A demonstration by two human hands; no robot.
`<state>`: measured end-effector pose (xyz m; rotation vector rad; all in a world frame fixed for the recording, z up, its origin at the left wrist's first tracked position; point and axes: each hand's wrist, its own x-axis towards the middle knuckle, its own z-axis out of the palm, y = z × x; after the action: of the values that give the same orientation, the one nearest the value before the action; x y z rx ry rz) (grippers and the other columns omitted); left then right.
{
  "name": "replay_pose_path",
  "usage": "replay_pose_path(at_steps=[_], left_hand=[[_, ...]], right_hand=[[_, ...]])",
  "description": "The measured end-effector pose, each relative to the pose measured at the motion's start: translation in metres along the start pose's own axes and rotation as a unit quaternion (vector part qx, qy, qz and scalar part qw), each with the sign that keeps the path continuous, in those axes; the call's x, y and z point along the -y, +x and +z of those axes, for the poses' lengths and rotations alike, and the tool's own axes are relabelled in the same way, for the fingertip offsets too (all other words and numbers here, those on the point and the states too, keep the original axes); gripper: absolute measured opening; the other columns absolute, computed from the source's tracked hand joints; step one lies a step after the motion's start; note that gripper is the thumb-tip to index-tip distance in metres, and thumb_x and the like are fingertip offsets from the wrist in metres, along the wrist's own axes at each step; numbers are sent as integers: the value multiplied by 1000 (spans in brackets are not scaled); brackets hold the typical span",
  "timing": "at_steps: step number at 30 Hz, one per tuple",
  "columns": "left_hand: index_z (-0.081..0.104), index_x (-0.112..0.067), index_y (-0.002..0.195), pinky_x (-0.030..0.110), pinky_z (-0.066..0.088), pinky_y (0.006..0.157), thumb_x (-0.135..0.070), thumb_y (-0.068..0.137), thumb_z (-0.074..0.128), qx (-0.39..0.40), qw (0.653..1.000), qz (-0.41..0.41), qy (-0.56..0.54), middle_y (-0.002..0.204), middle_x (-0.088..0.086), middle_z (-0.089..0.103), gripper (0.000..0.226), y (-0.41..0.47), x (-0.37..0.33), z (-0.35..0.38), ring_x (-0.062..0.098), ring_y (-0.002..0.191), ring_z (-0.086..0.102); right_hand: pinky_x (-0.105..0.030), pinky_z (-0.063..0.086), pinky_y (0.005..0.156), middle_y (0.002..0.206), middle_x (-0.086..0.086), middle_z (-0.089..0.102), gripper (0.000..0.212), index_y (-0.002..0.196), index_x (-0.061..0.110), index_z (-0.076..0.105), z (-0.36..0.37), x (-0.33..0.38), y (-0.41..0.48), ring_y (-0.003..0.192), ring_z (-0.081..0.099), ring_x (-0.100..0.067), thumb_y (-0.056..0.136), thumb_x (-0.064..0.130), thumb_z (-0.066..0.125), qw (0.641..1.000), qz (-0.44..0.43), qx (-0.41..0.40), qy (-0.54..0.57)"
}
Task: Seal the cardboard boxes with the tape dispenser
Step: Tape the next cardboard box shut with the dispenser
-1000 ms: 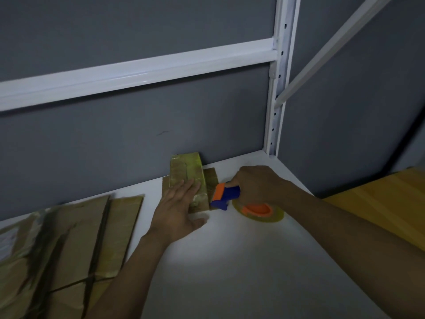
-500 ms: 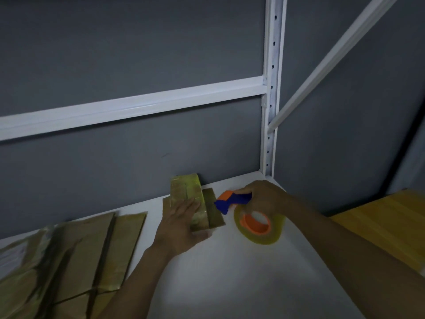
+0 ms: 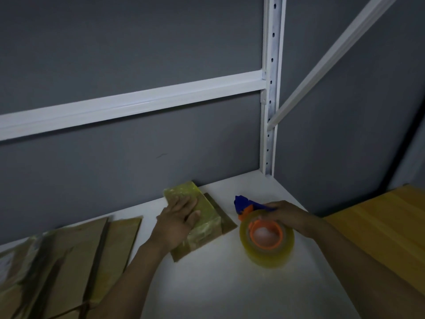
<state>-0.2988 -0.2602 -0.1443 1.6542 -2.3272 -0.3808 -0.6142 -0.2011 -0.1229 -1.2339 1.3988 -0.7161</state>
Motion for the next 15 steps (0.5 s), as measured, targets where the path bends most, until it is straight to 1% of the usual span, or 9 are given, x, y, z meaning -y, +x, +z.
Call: replay_pose_path(at_steps=[1, 3, 4, 7, 10, 11, 13, 14, 15], left_hand=[[26, -38, 150, 47, 10, 120, -97, 58, -8, 12, 1000, -10, -3, 157, -20, 11, 114, -1, -2, -2, 13, 150, 4], [24, -38, 151, 53, 13, 118, -93, 67, 5, 28, 999, -16, 5, 160, -18, 10, 101, -3, -11, -7, 17, 150, 6], [23, -38, 151, 54, 14, 118, -94, 68, 9, 29, 999, -17, 11, 160, -16, 9, 101, -5, -15, -9, 19, 149, 8], [19, -40, 151, 54, 14, 117, -101, 51, 2, 23, 999, -9, 30, 161, -16, 8, 118, -5, -13, -9, 16, 150, 1], [20, -41, 151, 52, 10, 119, -103, 45, -1, 31, 999, -4, 36, 161, -18, 8, 124, 5, 0, -12, 12, 149, -2], [20, -41, 151, 51, 9, 119, -104, 44, -1, 39, 999, 2, 38, 161, -18, 8, 126, 7, 3, -14, 12, 149, -2], [21, -40, 151, 48, 8, 120, -105, 41, 1, 56, 997, 13, 41, 161, -18, 8, 129, 11, 8, -20, 10, 149, -4], [21, -40, 150, 47, 8, 120, -106, 41, 3, 61, 997, 18, 39, 160, -18, 8, 129, 13, 10, -23, 9, 149, -4], [23, -40, 150, 45, 8, 121, -106, 42, 7, 63, 997, 22, 35, 160, -18, 9, 128, 14, 13, -25, 8, 148, -4]], right_hand=[[-28, 55, 76, 97, -8, 74, 29, 112, 17, 69, 0, -1, 0, 85, 69, -19, 83, 13, 70, 1000, -2, 7, 7], [-28, 54, 76, 98, -6, 74, 31, 114, 19, 68, 0, -3, -1, 86, 69, -19, 84, 13, 69, 1000, -9, 18, 17], [-27, 53, 75, 99, -5, 74, 32, 116, 21, 68, 0, -3, -2, 87, 69, -18, 85, 12, 68, 999, -15, 24, 17], [-24, 52, 75, 101, -2, 73, 38, 119, 25, 66, -3, 0, -7, 92, 69, -17, 85, 9, 67, 999, -37, 32, 11], [-17, 51, 69, 95, 7, 73, 45, 119, 30, 63, -3, 12, -10, 83, 68, -6, 84, 3, 68, 997, -72, 22, -2], [-13, 49, 68, 94, 12, 71, 47, 118, 32, 62, -3, 18, -11, 81, 67, 0, 82, 2, 69, 996, -90, 18, -20], [-7, 44, 71, 93, 25, 68, 53, 115, 39, 60, -3, 30, -10, 83, 62, 11, 80, 2, 72, 988, -131, 10, -87], [-5, 42, 73, 91, 30, 65, 55, 115, 45, 56, -2, 36, -10, 84, 59, 14, 80, 6, 73, 979, -150, 6, -137], [-5, 40, 75, 91, 29, 62, 56, 115, 51, 52, -2, 40, -10, 86, 57, 12, 81, 12, 74, 966, -165, 0, -200]])
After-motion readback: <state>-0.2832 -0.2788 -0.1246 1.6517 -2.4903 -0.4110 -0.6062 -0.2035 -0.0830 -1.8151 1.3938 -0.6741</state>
